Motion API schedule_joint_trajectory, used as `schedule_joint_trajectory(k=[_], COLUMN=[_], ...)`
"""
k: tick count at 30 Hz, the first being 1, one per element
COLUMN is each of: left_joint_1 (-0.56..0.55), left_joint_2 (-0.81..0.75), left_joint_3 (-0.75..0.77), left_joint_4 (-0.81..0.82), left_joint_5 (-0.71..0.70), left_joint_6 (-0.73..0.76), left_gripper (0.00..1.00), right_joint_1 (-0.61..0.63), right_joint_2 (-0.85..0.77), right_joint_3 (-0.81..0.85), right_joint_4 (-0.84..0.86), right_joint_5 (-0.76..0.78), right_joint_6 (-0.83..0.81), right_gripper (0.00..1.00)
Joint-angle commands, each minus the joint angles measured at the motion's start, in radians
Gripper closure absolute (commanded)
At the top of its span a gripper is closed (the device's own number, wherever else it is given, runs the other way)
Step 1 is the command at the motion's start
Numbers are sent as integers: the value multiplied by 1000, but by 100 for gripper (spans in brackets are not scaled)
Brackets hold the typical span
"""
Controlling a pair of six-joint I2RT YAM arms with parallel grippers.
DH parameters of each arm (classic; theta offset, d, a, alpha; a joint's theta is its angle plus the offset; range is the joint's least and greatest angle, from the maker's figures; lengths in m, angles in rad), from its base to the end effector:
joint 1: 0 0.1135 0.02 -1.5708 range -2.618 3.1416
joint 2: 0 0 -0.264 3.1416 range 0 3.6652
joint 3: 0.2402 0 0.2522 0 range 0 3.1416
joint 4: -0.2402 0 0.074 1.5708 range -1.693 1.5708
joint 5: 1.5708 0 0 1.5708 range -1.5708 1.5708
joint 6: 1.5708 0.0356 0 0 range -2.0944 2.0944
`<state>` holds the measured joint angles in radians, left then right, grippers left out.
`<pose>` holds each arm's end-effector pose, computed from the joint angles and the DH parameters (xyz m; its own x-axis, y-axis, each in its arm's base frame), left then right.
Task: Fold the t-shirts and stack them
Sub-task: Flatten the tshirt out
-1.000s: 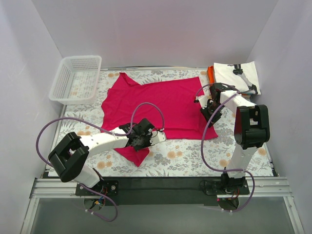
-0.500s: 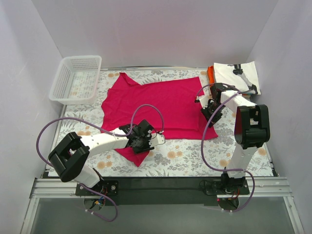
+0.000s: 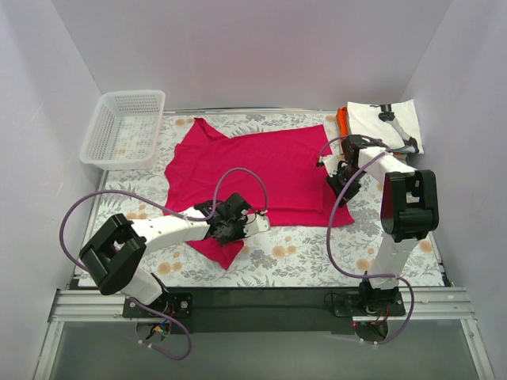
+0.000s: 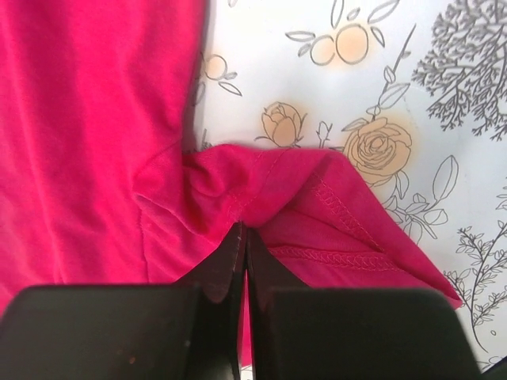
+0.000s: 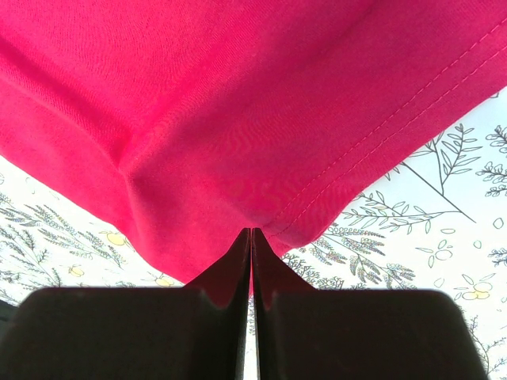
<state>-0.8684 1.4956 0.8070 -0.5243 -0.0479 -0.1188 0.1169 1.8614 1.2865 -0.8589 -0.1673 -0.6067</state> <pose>0.1730 -0.2018 0.1648 -0.6899 0.6319 -0.3532 0.6746 0.7382 0.0030 0.3457 0.0466 0.1755 -0.7298 -0.6518 -0.2062 -0.6740 0.7365 0.0576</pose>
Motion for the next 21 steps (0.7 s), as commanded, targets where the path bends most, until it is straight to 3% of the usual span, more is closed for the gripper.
schedule_joint_trajectory(k=[1, 9, 18, 21], left_joint_1=[-4, -14, -30, -30], left_joint_2=[-28, 5, 213, 215], left_joint_3=[55, 208, 281, 284], left_joint_4=[9, -51, 7, 1], left_joint_5=[2, 160, 221, 226], left_joint_6=[4, -62, -156, -177], left_gripper=[100, 100, 100, 82], right_joint_1=[-6, -8, -11, -13], right_joint_2=[2, 1, 12, 10], right_joint_3=[13, 14, 22, 20], right_joint_4=[-14, -14, -15, -19], right_joint_5=[-23, -20, -24, -21], right_joint_6=[-13, -15, -11, -11], right_gripper=[94, 94, 94, 94])
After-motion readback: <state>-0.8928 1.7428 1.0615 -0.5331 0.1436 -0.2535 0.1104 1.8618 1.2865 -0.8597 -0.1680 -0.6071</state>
